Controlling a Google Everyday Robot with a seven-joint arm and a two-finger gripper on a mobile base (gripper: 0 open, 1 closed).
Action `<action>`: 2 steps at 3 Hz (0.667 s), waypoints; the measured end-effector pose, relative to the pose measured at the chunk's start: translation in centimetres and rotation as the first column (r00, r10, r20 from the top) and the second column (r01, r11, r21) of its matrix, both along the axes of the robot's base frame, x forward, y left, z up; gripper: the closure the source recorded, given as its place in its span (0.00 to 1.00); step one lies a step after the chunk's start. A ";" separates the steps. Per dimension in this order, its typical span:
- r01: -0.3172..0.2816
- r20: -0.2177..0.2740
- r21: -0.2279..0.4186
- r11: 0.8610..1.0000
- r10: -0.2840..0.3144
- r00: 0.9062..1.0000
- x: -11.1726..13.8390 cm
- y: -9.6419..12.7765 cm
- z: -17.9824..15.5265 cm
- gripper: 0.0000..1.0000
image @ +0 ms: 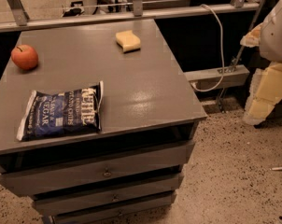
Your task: Move sponge near blue chip bag
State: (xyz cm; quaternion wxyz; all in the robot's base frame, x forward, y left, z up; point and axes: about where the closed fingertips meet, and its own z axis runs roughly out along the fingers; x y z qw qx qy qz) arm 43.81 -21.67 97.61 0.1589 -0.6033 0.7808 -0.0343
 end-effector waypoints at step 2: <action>0.003 0.048 0.064 0.998 -0.006 0.999 2.7 1.3 -0.6 0.00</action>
Offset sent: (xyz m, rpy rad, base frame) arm 0.0507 0.0205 -0.0197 0.1204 -0.0797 -0.0089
